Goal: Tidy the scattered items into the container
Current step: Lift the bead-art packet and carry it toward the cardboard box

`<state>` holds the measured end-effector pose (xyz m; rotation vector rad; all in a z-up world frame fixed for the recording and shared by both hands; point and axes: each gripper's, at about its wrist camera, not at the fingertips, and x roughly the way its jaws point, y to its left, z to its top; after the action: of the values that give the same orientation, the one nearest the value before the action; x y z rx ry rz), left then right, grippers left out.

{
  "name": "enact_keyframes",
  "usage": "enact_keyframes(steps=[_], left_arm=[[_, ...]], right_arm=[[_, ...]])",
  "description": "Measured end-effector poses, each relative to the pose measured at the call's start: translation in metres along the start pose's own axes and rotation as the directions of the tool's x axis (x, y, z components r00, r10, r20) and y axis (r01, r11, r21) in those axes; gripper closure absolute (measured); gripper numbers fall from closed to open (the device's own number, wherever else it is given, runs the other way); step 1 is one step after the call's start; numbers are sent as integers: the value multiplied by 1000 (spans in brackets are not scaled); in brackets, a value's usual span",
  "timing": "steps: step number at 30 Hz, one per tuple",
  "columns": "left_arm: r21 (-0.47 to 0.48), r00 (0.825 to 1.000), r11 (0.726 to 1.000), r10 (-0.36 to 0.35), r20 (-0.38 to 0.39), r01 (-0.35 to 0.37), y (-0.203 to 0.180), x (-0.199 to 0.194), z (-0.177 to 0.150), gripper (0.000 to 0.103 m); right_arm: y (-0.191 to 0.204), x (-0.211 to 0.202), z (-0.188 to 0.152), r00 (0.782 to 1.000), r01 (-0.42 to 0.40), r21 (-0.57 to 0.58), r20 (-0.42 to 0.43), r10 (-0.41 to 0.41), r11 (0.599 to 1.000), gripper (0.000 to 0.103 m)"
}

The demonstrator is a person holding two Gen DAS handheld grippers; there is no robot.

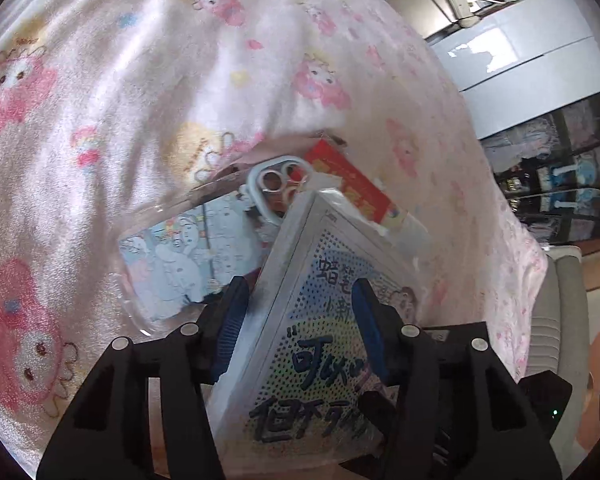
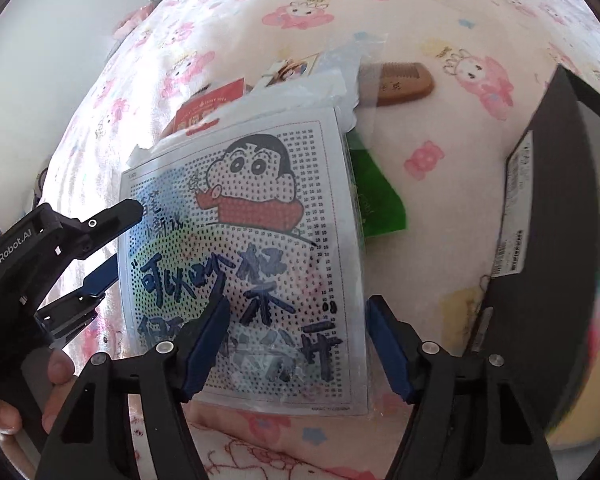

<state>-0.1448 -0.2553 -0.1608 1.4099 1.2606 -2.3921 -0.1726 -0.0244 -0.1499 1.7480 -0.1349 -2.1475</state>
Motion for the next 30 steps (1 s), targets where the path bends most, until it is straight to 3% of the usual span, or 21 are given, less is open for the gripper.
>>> enact_keyframes(steps=[3, 5, 9, 13, 16, 18, 19, 21, 23, 26, 30], left_arm=[[69, 999, 997, 25, 46, -28, -14, -11, -6, 49], [108, 999, 994, 15, 43, -20, -21, -13, -10, 49], [143, 994, 985, -105, 38, 99, -25, -24, -14, 49], [179, 987, 970, -161, -23, 163, -39, -18, -17, 52], [238, 974, 945, -218, -56, 225, -55, -21, -26, 54], [304, 975, 926, -216, -58, 224, -67, -27, -36, 54], [312, 964, 913, -250, -87, 264, -70, -27, -40, 54], [314, 950, 897, -280, -138, 310, -77, -24, -49, 54], [342, 955, 893, -253, -154, 292, -88, -25, -61, 54], [401, 966, 881, -207, -153, 252, -105, -25, -79, 54], [395, 954, 870, -240, -181, 294, -120, -25, -87, 54]], right_arm=[[-4, -24, -4, 998, -57, -14, 30, 58, 998, 39], [-2, -36, 2, 998, -43, -13, 51, 44, 999, 40], [-8, -78, -4, 989, -15, 0, 149, 15, 1000, 39], [-29, -89, -8, 990, -62, 61, 128, 54, 996, 39], [-51, -103, -21, 986, -83, 93, 152, 68, 992, 39], [-64, -113, -32, 975, -147, 116, 182, 124, 982, 40], [-70, -120, -36, 973, -159, 131, 187, 133, 979, 40], [-76, -133, -40, 973, -92, 141, 222, 59, 986, 40], [-80, -147, -45, 960, -52, 147, 281, 9, 988, 40], [-85, -157, -50, 946, -51, 149, 324, 0, 987, 39], [-102, -171, -61, 936, -43, 170, 350, -20, 985, 39]])
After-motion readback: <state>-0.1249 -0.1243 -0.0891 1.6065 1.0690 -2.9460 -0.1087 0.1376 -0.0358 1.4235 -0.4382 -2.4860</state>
